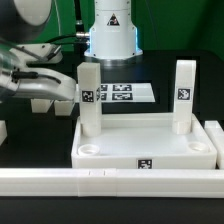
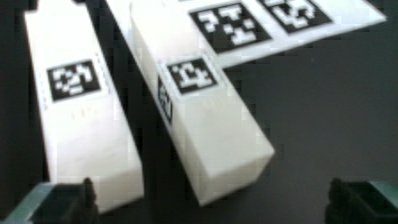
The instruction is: Assemble desk
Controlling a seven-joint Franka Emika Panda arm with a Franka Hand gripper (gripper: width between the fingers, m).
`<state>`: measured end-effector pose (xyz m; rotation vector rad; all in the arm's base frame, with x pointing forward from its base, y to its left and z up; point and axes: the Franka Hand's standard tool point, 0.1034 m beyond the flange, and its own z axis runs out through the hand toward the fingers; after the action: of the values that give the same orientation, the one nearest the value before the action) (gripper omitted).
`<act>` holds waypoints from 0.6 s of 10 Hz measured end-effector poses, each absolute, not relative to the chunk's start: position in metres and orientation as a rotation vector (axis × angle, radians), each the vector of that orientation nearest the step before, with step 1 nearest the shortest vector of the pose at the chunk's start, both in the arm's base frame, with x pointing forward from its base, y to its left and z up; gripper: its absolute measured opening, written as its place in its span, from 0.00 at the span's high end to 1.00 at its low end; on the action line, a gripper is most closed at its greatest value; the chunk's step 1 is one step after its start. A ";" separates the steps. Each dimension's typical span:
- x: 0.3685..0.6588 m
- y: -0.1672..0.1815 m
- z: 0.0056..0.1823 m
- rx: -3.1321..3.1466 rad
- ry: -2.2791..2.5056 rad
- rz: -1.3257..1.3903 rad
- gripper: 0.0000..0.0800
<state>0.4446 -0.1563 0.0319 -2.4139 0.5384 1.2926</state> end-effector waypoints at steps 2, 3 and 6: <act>0.446 -0.154 0.026 -2.412 0.531 1.307 0.19; 0.448 -0.154 0.024 -2.425 0.534 1.298 0.19; 0.450 -0.149 0.023 -2.436 0.525 1.298 0.19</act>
Offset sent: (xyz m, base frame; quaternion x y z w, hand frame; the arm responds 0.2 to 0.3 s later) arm -0.0005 0.0102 0.0027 -0.0020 -0.0028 0.0187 0.9998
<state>0.4497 -0.1487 0.0228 -2.4362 0.5247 1.2981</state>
